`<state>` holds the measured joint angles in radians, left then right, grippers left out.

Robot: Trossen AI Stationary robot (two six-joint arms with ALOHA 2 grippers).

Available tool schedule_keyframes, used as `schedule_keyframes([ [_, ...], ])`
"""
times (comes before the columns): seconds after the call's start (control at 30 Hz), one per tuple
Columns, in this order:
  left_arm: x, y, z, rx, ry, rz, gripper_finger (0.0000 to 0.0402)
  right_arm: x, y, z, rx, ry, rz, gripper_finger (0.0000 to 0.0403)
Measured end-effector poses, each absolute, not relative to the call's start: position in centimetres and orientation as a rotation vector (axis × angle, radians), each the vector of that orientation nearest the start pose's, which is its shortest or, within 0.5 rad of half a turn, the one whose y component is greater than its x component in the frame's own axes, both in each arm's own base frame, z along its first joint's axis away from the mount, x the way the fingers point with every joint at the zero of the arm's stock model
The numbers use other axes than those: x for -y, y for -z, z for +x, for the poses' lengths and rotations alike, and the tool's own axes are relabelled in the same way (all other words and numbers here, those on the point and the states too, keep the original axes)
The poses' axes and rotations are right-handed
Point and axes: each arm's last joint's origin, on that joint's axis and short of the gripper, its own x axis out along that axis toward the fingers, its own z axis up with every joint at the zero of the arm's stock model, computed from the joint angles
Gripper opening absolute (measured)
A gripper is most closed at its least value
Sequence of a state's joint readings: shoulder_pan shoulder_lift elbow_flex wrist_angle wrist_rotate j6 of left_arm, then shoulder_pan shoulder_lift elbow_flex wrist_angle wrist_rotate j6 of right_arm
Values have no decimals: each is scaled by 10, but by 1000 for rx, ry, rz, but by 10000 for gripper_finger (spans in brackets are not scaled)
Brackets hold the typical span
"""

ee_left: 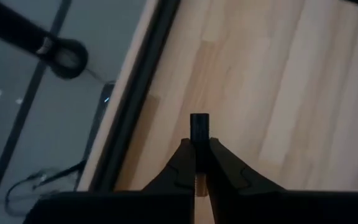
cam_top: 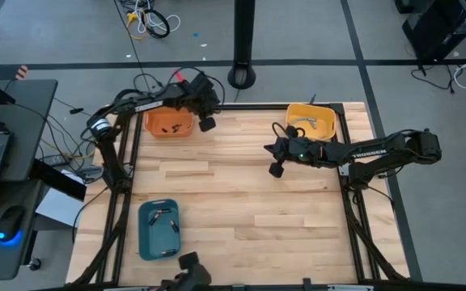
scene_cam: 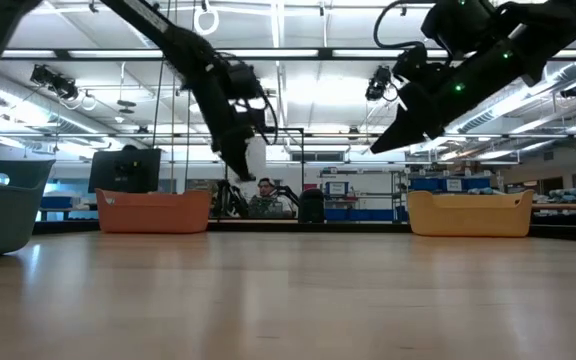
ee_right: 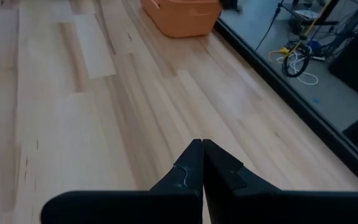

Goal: Sort batteries
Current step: Put the small copper and black battery into the orange bin

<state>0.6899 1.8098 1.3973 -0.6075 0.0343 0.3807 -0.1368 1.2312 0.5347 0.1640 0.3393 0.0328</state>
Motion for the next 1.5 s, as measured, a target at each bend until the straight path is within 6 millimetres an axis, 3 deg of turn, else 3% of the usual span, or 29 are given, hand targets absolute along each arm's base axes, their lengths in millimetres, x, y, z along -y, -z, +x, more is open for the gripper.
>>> schedule_keyframes([
  [0.2, -228, -273, 267, -1088, -606, -82, 21, 42, -192, 236, -529, 473, -22, 10],
  [0.3, -226, -277, 249, -1121, -718, -171, 21, 42, -192, 236, -524, 474, -15, 10],
  [0.43, -224, -269, 226, -1173, -810, -278, 21, 41, -192, 237, -518, 472, -4, 10],
  [0.6, -226, -241, 205, -1245, -867, -401, 21, 38, -192, 237, -518, 459, -8, 10],
  [0.9, -228, -201, 181, -1277, -877, -520, 21, 38, -194, 238, -497, 460, 0, 10],
  [1.1, -229, -191, 177, -1247, -857, -554, 25, 38, -195, 239, -487, 460, 1, 10],
  [1.33, -231, -192, 182, -1225, -828, -488, 82, 38, -195, 239, -488, 460, -1, 10],
  [1.5, -234, -194, 184, -1177, -847, -477, 102, 38, -195, 239, -490, 459, -6, 11],
])
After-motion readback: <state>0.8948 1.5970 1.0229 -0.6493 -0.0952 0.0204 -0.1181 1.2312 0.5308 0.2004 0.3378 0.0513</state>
